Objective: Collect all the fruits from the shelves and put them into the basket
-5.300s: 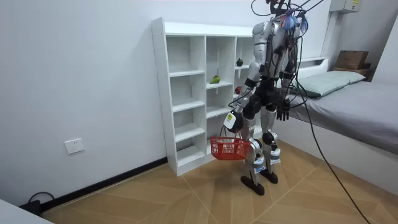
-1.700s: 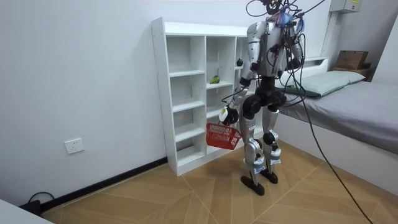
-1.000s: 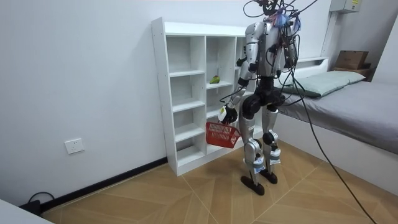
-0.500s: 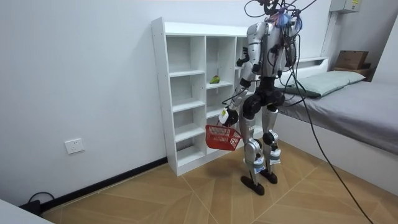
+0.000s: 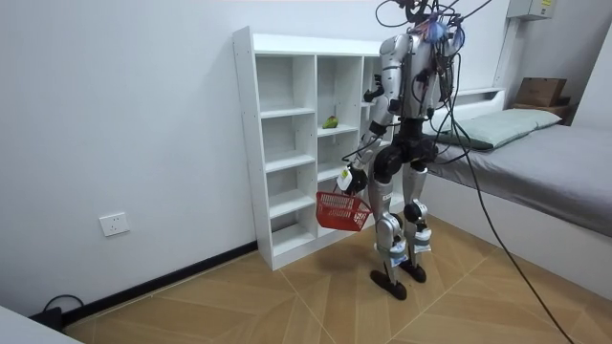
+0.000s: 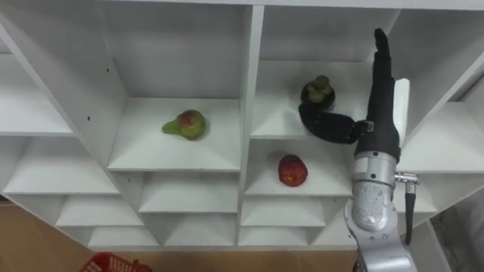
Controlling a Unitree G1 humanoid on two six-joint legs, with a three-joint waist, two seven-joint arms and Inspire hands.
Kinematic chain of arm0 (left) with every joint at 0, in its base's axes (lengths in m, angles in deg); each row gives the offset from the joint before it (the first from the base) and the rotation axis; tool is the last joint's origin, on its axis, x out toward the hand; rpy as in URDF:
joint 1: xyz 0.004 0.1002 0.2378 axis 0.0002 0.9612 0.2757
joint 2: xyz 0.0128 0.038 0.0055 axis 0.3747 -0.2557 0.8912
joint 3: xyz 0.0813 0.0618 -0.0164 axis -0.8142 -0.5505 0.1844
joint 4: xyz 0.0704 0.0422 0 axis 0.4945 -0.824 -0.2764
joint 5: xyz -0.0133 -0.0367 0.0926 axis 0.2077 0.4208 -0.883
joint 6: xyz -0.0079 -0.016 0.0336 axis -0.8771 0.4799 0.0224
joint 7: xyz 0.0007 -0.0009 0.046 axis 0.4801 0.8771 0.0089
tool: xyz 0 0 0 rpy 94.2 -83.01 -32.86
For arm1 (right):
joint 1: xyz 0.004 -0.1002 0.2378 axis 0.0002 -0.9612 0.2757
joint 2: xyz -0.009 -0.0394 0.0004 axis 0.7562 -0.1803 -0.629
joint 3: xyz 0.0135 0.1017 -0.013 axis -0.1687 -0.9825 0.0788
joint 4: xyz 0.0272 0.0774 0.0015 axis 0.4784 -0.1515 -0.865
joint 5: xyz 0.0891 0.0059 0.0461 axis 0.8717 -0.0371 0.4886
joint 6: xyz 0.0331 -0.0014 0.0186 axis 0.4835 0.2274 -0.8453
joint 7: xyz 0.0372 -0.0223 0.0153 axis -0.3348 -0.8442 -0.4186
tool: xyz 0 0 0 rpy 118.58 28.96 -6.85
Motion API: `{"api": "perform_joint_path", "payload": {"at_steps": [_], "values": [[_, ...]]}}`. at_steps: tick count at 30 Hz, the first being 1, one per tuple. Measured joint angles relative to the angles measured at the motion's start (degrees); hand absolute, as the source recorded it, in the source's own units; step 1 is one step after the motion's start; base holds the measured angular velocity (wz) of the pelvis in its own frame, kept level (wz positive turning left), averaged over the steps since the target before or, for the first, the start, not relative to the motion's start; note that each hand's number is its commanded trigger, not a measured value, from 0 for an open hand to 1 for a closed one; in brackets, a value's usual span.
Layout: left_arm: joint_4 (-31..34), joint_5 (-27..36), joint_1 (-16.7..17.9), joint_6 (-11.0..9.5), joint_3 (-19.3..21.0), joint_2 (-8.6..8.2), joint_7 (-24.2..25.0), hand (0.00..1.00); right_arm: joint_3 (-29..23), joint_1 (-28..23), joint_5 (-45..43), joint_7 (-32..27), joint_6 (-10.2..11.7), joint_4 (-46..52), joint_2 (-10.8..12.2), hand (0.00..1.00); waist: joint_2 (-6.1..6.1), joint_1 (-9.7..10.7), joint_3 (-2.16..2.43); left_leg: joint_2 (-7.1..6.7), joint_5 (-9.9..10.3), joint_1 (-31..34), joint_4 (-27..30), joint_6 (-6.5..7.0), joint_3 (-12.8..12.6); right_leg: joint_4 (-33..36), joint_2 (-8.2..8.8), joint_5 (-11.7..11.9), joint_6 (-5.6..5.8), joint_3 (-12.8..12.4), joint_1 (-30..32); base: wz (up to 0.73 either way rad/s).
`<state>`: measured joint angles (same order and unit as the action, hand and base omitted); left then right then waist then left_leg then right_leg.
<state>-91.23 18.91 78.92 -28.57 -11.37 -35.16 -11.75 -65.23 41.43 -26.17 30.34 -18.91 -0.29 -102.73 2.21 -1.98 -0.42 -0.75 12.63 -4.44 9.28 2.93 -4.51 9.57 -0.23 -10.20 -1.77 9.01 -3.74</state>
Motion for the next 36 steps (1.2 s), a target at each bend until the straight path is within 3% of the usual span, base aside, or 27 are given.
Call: {"api": "perform_joint_path", "payload": {"at_steps": [13, 23, 33, 34, 35, 36], "values": [[3.17, -1.49, 0.70, 1.31, 2.42, 0.11, 0.45, 1.00, -0.69, 1.93, -0.65, 4.93, -2.57, -4.63, 0.00, 0.00, 0.62, -0.04, 0.63, -0.01, -0.02, -0.22, 0.23, 0.00, 0.39, 0.01, 0.07, 0.00, 0.00, 0.61, -0.42, 0.00], [3.18, -1.46, 1.16, 2.63, 2.37, 0.16, 0.44, 1.00, -0.47, 2.40, -0.56, 8.02, -3.80, -6.02, 0.00, 0.00, 0.30, -0.10, 0.29, -0.01, -0.02, -0.17, 0.44, 0.00, 0.39, 0.14, 0.15, 0.04, -0.07, 0.78, -0.49, 0.00], [3.91, -1.47, 1.22, 3.68, 2.43, 0.18, 0.60, 1.00, -0.56, 2.64, -0.15, 10.08, -4.16, -6.04, -0.66, 0.00, 0.32, -0.02, 0.29, 0.00, -0.02, -0.06, 0.32, 0.00, 0.71, 0.15, 0.14, 0.06, -0.09, 1.30, -0.46, 0.01], [3.91, -1.47, 1.21, 3.68, 2.43, 0.19, 0.60, 1.00, -0.54, 2.65, -0.15, 10.51, -4.15, -6.12, -0.98, 0.07, 0.41, -0.02, 0.27, 0.00, -0.02, -0.06, 0.32, 0.00, 0.72, 0.15, 0.14, 0.06, -0.09, 1.31, -0.46, 0.00], [3.91, -1.47, 1.22, 3.70, 2.43, 0.20, 0.59, 1.00, -0.53, 2.65, -0.15, 10.82, -4.08, -6.28, -1.08, 0.39, 0.44, 0.02, 0.27, 0.00, -0.02, -0.06, 0.35, 0.00, 0.81, 0.12, 0.14, 0.06, -0.09, 1.33, -0.47, 0.00], [3.90, -1.47, 1.24, 3.74, 2.43, 0.22, 0.58, 1.00, -0.54, 2.65, -0.15, 11.31, -3.78, -7.04, -1.15, 0.64, 0.50, 0.13, 0.29, -0.02, -0.03, -0.12, 0.35, 0.00, 0.96, 0.11, 0.15, 0.06, -0.09, 1.44, -0.53, 0.07]]}}
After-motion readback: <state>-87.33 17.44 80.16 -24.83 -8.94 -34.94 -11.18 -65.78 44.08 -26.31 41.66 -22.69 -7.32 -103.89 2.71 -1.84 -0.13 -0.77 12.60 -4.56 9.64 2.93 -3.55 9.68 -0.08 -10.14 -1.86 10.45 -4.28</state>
